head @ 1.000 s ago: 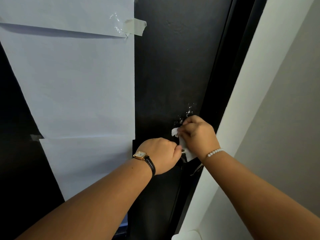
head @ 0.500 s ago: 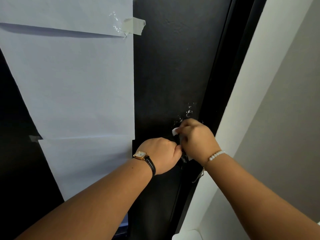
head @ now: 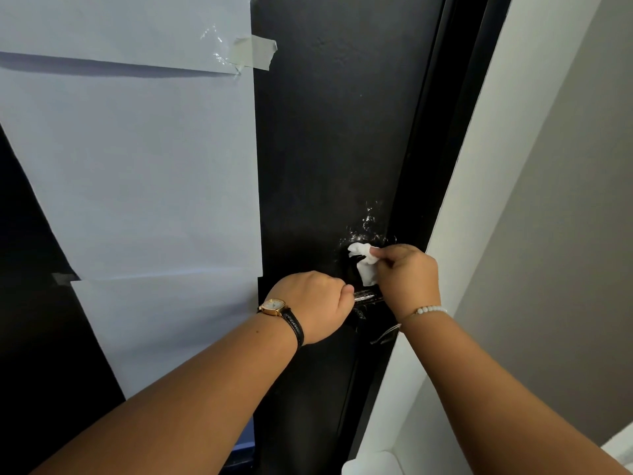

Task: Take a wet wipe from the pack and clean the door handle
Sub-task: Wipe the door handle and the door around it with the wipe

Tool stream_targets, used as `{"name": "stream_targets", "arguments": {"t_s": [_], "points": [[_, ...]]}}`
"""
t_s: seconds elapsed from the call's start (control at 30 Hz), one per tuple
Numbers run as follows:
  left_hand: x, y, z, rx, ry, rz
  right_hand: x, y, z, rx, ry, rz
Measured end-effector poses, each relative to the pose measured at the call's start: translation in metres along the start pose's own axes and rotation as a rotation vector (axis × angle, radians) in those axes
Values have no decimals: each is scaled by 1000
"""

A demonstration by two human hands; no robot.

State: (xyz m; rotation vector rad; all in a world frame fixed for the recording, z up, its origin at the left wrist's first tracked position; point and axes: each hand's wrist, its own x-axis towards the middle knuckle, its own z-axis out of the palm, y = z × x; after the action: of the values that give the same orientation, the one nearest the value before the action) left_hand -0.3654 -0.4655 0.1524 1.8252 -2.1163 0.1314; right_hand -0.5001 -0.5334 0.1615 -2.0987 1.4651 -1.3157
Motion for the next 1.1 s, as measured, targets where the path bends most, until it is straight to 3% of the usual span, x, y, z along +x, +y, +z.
{"name": "stream_targets", "arguments": {"t_s": [0.13,0.4,0.5,0.6,0.7,0.8,0.87,1.1], "points": [[0,0,0,7,-8,2,1,3,-1,-9,-60,103],[1,1,1,18,-6,-2,3,-11,-7,-182,-196,69],[0,1,0,9,-6,-16,2,-22,-2,-206,-64,-85],[0,2,-1,-1,2,-21,1,-27,-1,-245,-105,-254],[-1,1,0,3,15,-18,7,-34,-12,-195,-93,-225],[-1,-1,1,8,21,-6,16,-41,-22,-27,95,-218],[0,0,1,7,23,-1,23,-39,-18,-48,176,-299],[0,0,0,19,13,-2,13,-15,3,-153,-89,-369]]}}
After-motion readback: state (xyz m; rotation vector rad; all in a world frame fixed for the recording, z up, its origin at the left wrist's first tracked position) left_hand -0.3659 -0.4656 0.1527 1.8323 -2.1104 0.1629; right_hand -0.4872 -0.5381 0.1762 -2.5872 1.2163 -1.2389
